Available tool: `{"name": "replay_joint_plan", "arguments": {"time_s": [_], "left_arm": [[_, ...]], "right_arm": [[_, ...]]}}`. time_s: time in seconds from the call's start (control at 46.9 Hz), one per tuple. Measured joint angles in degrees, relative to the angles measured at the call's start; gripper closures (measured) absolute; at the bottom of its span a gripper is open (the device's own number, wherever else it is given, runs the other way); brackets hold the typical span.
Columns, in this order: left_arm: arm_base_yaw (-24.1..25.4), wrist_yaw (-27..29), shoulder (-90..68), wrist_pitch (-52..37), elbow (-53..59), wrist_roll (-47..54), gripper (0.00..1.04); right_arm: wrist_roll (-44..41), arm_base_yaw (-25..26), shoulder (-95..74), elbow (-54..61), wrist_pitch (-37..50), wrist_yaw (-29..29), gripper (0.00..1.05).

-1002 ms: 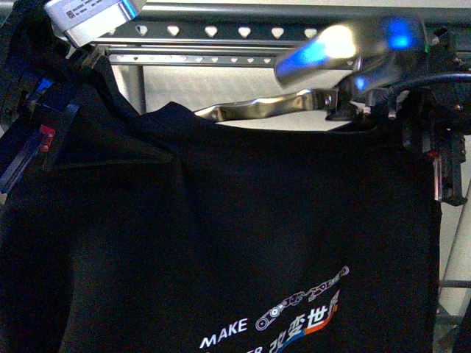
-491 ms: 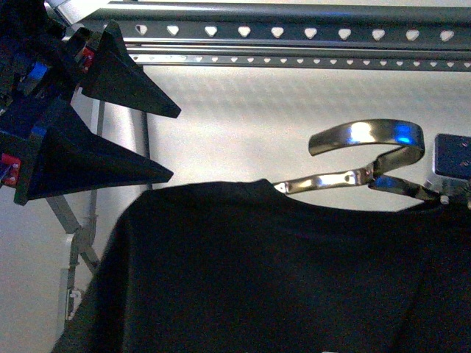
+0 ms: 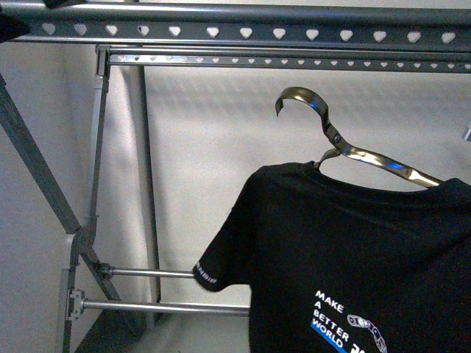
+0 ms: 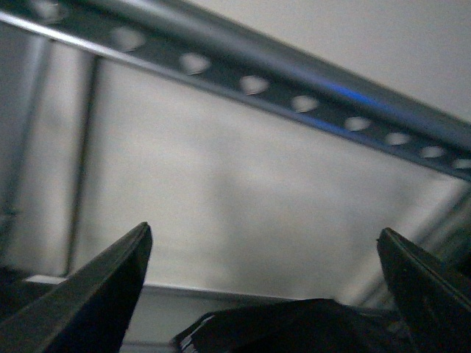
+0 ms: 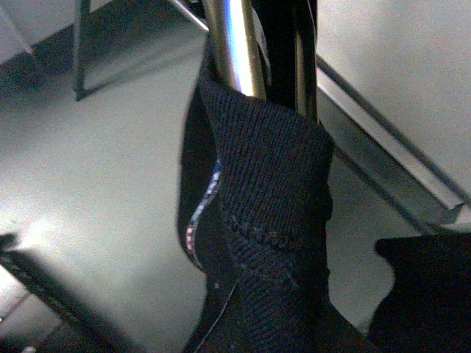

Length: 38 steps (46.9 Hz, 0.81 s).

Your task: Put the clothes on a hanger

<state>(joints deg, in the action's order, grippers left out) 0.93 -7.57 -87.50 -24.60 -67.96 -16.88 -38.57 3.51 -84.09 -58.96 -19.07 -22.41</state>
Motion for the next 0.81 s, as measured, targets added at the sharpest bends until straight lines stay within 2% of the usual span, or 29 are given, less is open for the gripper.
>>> {"name": "replay_joint_plan", "arguments": {"time_s": [0.043,0.107,0.277,0.32,0.491,0.81], "left_arm": [[-0.2,4.7,2.6,3.5,2.3,3.5,0.21],[-0.4,7.1,7.0,3.3,8.2,8.4,0.32],[-0.9,7.4,15.9,-3.7,22.1,14.5,0.59],[-1.0,7.4,18.0,-5.9,27.3,15.4,0.69],[-1.0,7.6,23.3,-10.6,39.5,16.2,1.01],[-1.0,7.6,33.8,-13.7,53.3,16.6,1.01]], "right_arm": [[3.1,-0.7,0.1,-0.6,-0.7,-0.2,1.01],[8.6,-1.9,0.0,-2.0,-1.1,-0.5,1.01],[25.6,-3.4,-0.7,-9.7,-1.1,-1.8,1.01],[32.0,-4.0,-1.4,-13.4,-0.9,-1.4,1.02],[44.1,-4.7,-5.4,-22.9,-1.6,0.2,1.02],[60.6,-4.0,-14.5,-35.9,0.0,3.3,1.02]]}}
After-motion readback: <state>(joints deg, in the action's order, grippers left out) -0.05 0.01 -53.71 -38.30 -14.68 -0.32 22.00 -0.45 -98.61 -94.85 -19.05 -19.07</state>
